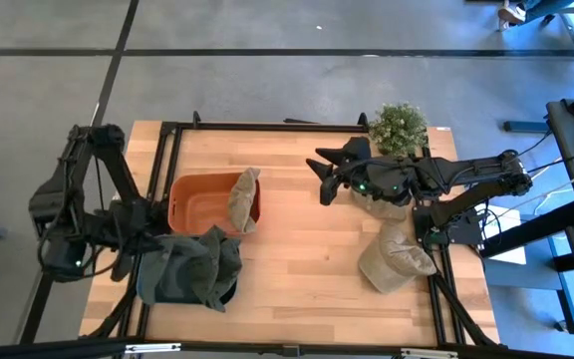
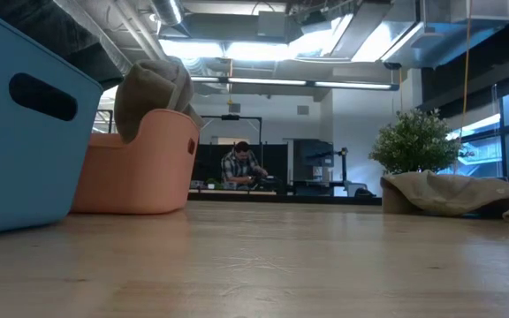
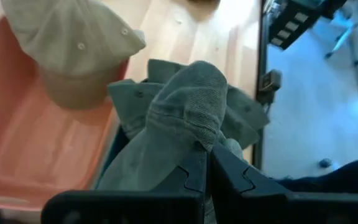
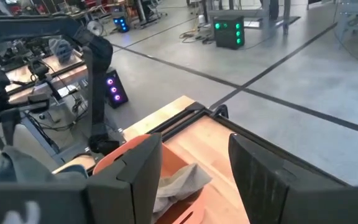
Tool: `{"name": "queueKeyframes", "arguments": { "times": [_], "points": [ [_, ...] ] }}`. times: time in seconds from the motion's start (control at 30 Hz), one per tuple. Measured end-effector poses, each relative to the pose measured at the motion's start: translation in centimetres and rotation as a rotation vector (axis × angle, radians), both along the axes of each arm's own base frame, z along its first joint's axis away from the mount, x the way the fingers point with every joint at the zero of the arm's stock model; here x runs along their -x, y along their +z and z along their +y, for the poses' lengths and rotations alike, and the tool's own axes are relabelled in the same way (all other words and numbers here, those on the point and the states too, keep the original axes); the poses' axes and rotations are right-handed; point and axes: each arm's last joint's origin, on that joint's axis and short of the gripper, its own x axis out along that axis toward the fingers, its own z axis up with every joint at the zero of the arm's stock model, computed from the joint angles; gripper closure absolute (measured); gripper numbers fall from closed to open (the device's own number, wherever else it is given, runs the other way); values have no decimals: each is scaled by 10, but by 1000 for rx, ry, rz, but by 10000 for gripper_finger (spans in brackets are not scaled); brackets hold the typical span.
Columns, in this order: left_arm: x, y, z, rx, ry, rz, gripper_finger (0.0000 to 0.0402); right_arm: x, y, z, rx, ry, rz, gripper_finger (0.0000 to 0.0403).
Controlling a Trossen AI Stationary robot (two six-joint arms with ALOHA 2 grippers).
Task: Pick & Place hat
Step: Put the gray cap into the blue bin
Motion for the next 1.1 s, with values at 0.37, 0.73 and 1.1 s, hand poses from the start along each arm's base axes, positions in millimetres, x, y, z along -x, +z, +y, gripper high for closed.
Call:
{"name": "queueKeyframes", "arguments": {
  "times": [0.37,0.73,1.1],
  "points": [
    [3,-28,-23,12,107,35,399,0,0,0,-32,-8,-18,216],
    [0,-68,-23,119,354,-8,388,0,0,0,-33,-8,-18,216],
    [-24,-66,-23,121,422,-96,360,0,0,0,27,22,22,216]
  ]
}}
